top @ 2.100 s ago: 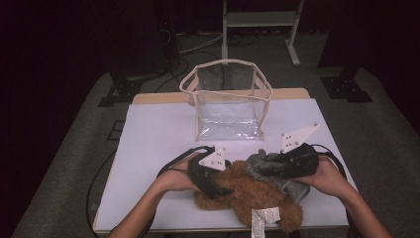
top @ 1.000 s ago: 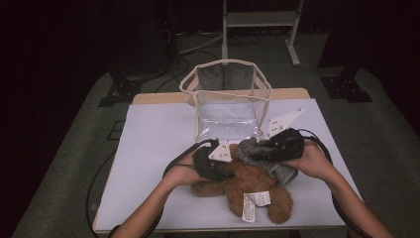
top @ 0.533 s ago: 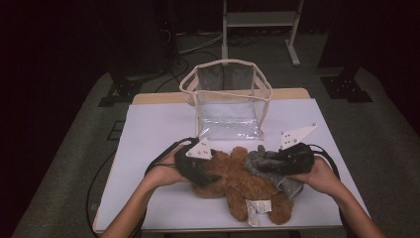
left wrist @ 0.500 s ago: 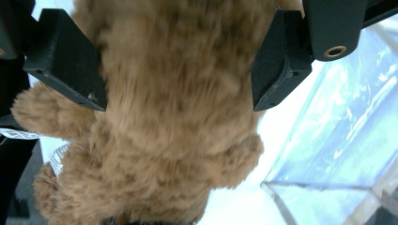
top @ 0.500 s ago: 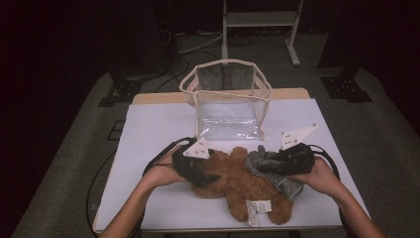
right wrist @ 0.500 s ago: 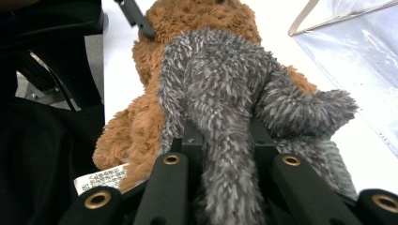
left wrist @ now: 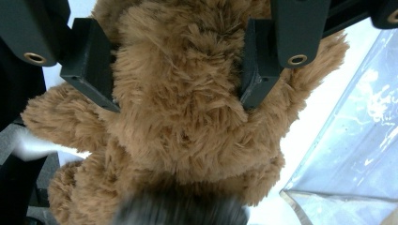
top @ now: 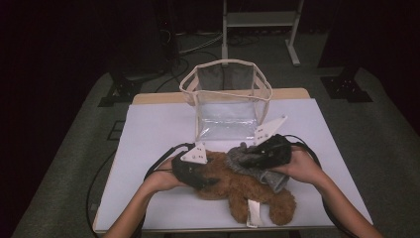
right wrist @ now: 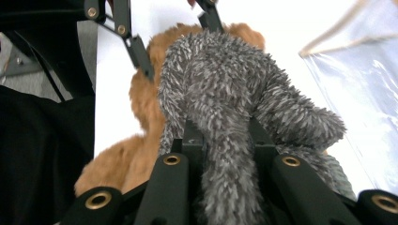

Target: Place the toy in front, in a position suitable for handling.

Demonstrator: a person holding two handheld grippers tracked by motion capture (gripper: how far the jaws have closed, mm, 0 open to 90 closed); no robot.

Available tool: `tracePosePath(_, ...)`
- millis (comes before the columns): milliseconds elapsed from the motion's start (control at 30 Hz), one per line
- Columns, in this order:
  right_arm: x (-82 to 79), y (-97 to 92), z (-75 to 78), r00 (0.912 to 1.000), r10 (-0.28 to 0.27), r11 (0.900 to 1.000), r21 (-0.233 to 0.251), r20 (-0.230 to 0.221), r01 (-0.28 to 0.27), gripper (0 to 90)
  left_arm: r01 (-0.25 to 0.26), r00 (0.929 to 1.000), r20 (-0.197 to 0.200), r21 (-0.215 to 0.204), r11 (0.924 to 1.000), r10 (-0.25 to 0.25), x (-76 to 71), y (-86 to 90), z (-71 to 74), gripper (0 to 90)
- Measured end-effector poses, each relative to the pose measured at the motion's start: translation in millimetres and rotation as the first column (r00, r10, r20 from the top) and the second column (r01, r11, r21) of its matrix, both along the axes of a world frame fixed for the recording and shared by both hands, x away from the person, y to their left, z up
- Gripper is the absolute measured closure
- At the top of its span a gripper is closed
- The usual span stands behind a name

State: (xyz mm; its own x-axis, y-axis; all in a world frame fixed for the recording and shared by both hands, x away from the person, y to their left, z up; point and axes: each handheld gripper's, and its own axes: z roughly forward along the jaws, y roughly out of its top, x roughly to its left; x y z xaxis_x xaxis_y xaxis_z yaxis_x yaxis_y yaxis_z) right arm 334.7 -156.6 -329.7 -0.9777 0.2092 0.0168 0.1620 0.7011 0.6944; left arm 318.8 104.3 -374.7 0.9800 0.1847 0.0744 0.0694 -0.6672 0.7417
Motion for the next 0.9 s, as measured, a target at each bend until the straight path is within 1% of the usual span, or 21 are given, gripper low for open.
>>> tracePosePath(67, 2.2, 10.5, -3.4, 0.9999, 0.012, 0.9999, -0.012, -0.004, -0.012, 74.1, 0.0, 1.0, 0.009, 0.003, 1.0, 0.0, -0.8, 1.3, 0.2, 35.6)
tracePosePath(133, 3.8, 13.1, -8.4, 0.9999, 0.011, 0.9995, -0.031, -0.009, -0.012, 74.3, -0.009, 0.9999, 0.009, -0.006, 0.9999, 0.009, -0.1, 5.9, 0.6, 32.2)
tracePosePath(233, 4.0, 6.0, -14.2, 0.9998, -0.003, 0.9999, -0.011, -0.02, 0.003, 74.5, -0.028, 0.9996, 0.004, -0.041, 0.9988, 0.029, 1.9, 14.8, 2.4, 26.8)
tracePosePath(300, 3.3, 0.1, -16.7, 0.9997, -0.011, 0.9999, 0.002, -0.024, 0.011, 74.6, -0.046, 0.9989, 0.0, -0.033, 0.9984, 0.046, 1.9, 19.2, 2.3, 21.5)
tracePosePath(333, 2.5, -2.0, -17.1, 0.9995, -0.015, 0.9999, 0.006, -0.029, 0.015, 74.6, -0.048, 0.9988, 0.0, -0.031, 0.9984, 0.048, 1.8, 21.5, 1.5, 20.9)
tracePosePath(367, 2.5, -3.4, -17.3, 0.9996, -0.012, 0.9999, 0.012, -0.027, 0.012, 74.6, -0.049, 0.9988, -0.011, -0.035, 0.9982, 0.049, 1.4, 23.3, 0.0, 21.9)
tracePosePath(433, 2.2, -2.9, -15.0, 0.9993, -0.01, 0.9999, 0.006, -0.035, 0.01, 74.6, -0.036, 0.9992, -0.021, -0.038, 0.9986, 0.035, -0.8, 24.8, -3.8, 28.8)
tracePosePath(500, 2.8, 1.8, -11.2, 0.999, 0.0, 1.0, 0.003, -0.044, 0.0, 74.5, -0.03, 0.9994, -0.019, -0.038, 0.9988, 0.029, -2.3, 23.6, -6.4, 34.0)
tracePosePath(533, 3.6, 5.2, -9.1, 0.9991, 0.008, 0.9999, -0.007, -0.042, -0.008, 74.5, -0.024, 0.9995, -0.02, -0.04, 0.9989, 0.023, -3.4, 22.6, -7.6, 35.5)
tracePosePath(567, 4.3, 9.1, -7.1, 0.999, 0.011, 0.9998, -0.016, -0.044, -0.012, 74.5, -0.013, 0.9998, -0.012, -0.042, 0.999, 0.013, -5.1, 21.7, -8.3, 36.9)
tracePosePath(633, 8.3, 17.6, -4.9, 0.9989, 0.025, 0.9991, -0.033, -0.039, -0.027, 74.5, -0.005, 0.9999, -0.009, -0.04, 0.9992, 0.005, -8.6, 20.3, -8.6, 38.6)
tracePosePath(667, 11.1, 23.9, -5.1, 0.9984, 0.029, 0.9986, -0.043, -0.048, -0.031, 74.5, -0.005, 1.0, -0.008, -0.04, 0.9992, 0.005, -10.1, 19.8, -9.0, 38.8)
tracePosePath(733, 16.6, 32.9, -6.9, 0.9975, 0.048, 0.9972, -0.055, -0.052, -0.051, 74.5, 0.005, 1.0, 0.002, -0.026, 0.9996, -0.005, -13.3, 20.0, -9.6, 39.2)
tracePosePath(867, 25.1, 51.3, -8.8, 0.9952, 0.061, 0.9967, -0.05, -0.077, -0.065, 74.5, 0.018, 0.9998, 0.002, -0.027, 0.9995, -0.018, -21.5, 21.5, -12.3, 40.2)
tracePosePath(900, 26.4, 56.2, -9.5, 0.9949, 0.063, 0.9965, -0.049, -0.079, -0.067, 74.5, 0.025, 0.9997, 0.008, -0.019, 0.9995, -0.025, -23.4, 21.6, -12.3, 40.5)
